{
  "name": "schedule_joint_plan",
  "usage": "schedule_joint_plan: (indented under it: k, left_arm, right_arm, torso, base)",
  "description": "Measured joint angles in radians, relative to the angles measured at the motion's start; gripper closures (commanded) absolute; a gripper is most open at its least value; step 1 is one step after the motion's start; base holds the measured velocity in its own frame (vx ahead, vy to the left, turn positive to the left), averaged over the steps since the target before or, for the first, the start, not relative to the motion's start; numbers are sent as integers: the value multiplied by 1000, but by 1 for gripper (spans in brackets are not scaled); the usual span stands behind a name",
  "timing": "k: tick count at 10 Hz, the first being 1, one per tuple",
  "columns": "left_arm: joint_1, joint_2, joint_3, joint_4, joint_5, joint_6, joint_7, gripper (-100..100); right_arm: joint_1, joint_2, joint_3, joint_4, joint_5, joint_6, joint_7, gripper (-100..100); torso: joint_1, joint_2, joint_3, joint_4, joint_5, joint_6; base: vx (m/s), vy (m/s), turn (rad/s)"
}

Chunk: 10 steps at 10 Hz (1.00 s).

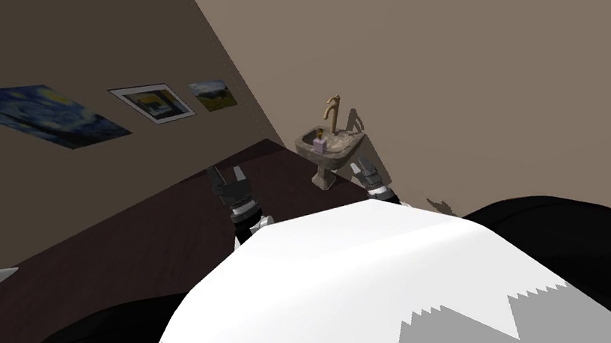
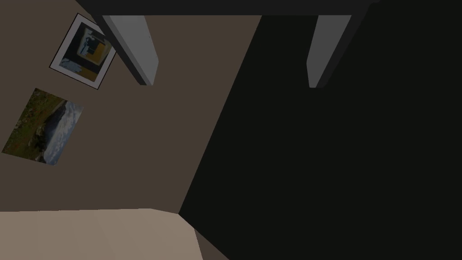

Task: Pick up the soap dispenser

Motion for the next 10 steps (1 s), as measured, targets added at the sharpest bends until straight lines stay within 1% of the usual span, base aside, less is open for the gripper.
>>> schedule_joint_plan:
  k: [1,2,3,4,5,6,7,8,9,10]
  left_arm:
    - [0,0,0,0,0,0,0,0]
    - [0,0,0,0,0,0,0,0]
    - [0,0,0,0,0,0,0,0]
    - [0,0,0,0,0,0,0,0]
    - [0,0,0,0,0,0,0,0]
    - [0,0,0,0,0,0,0,0]
    - [0,0,0,0,0,0,0,0]
    - [0,0,0,0,0,0,0,0]
    - [0,0,0,0,0,0,0,0]
    - [0,0,0,0,0,0,0,0]
  right_arm:
    - [5,-30,2,19,4,-7,-3,-100]
    - [20,-61,10,48,13,-15,-4,-100]
    - [20,-89,16,59,20,-11,-5,-100]
    - [50,-122,20,61,27,-6,-7,-100]
    - [54,-157,19,83,29,-12,-12,-100]
    - [52,-188,31,122,40,-18,-14,-100]
    - [61,-216,39,139,47,-24,-12,-100]
    - [93,-248,45,131,56,-16,-13,-100]
    - [103,-279,49,137,61,-11,-14,-100]
    - [112,-312,55,163,68,-14,-17,-100]
  torso:
    - [0,-1,0,0,0,0]
    - [1,0,0,0,0,0]
    - [0,0,0,0,0,0]
    - [1,0,0,0,0,0]
    - [0,0,0,0,0,0]
    - [0,0,0,0,0,0]
    - [-1,0,0,0,0,0]
    - [1,0,0,0,0,0]
    - [0,-1,-1,0,0,0]
    - [0,-2,-1,0,0,0]
  base:
    - [-84,87,92]
    - [-78,68,40]
    - [-80,90,85]
    - [-77,77,49]
    - [-75,72,106]
    - [-74,65,45]
    - [-72,93,97]
    - [-53,71,34]
    - [-54,79,96]
    - [-47,63,41]
